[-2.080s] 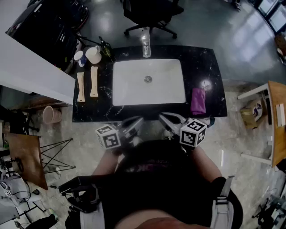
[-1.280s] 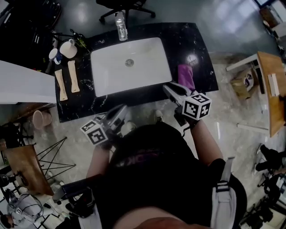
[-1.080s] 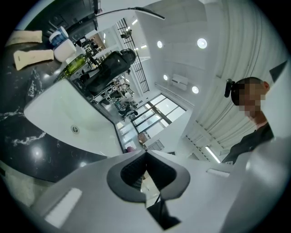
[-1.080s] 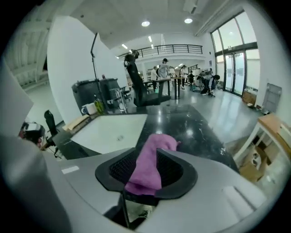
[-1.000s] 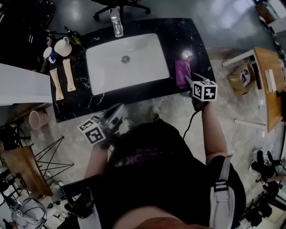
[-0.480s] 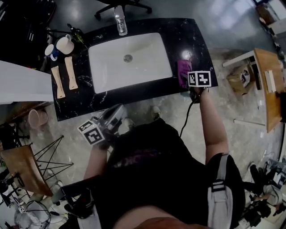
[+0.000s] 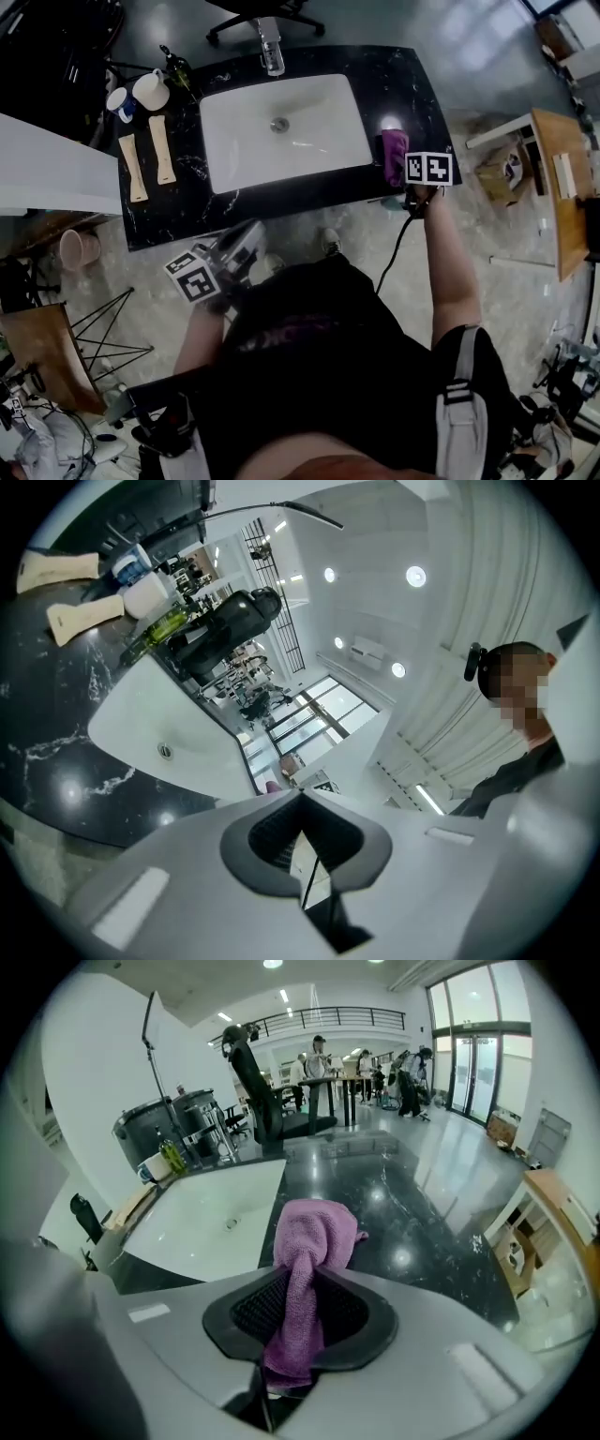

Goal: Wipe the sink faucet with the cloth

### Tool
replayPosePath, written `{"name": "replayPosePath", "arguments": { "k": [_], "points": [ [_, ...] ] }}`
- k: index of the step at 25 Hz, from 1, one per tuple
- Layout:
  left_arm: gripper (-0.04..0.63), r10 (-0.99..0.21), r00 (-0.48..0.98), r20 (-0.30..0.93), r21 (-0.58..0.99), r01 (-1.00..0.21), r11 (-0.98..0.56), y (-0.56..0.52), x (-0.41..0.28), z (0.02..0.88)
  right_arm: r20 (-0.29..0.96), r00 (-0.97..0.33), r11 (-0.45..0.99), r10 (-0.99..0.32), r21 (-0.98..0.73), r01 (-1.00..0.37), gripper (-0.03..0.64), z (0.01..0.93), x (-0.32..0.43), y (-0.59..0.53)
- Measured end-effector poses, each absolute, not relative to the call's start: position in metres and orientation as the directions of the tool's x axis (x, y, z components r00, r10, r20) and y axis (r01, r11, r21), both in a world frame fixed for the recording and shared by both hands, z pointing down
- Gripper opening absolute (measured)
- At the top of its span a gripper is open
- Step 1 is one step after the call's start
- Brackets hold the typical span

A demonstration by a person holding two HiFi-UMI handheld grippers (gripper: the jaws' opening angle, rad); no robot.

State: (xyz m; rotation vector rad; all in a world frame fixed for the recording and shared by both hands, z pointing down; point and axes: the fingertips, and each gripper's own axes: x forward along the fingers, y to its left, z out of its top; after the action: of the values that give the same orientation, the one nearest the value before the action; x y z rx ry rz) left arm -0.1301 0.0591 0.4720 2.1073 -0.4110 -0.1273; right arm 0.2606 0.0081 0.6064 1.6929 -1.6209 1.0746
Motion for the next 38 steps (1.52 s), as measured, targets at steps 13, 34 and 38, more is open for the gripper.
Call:
{"name": "replayPosePath", "arguments": {
  "k": [13, 34, 38],
  "points": [
    [0.000, -0.338, 0.940, 0.052, 0.854, -0.217, -0.473, 0.050, -0.168, 0.476, 0.441, -0.303, 0.216, -0.845, -0.237, -0.947, 0.094, 0.446, 0.120, -0.069],
    [0.000, -0.717, 0.690, 0.094, 0.844, -0.438, -0.310, -0.003, -0.141, 0.469, 0.771, -0.439, 0.885, -0.461, 0.365, -0.289, 0.095, 0.428, 0.019, -0.325],
    [0.000, -0.770, 0.625, 0.127, 0.842, -0.478, -0.249, 0.001, -0.141, 0.477, 0.797, -0.422, 0.902, -0.431, 0.373, -0.217, 0.094, 0.435, 0.020, -0.357]
  ]
}}
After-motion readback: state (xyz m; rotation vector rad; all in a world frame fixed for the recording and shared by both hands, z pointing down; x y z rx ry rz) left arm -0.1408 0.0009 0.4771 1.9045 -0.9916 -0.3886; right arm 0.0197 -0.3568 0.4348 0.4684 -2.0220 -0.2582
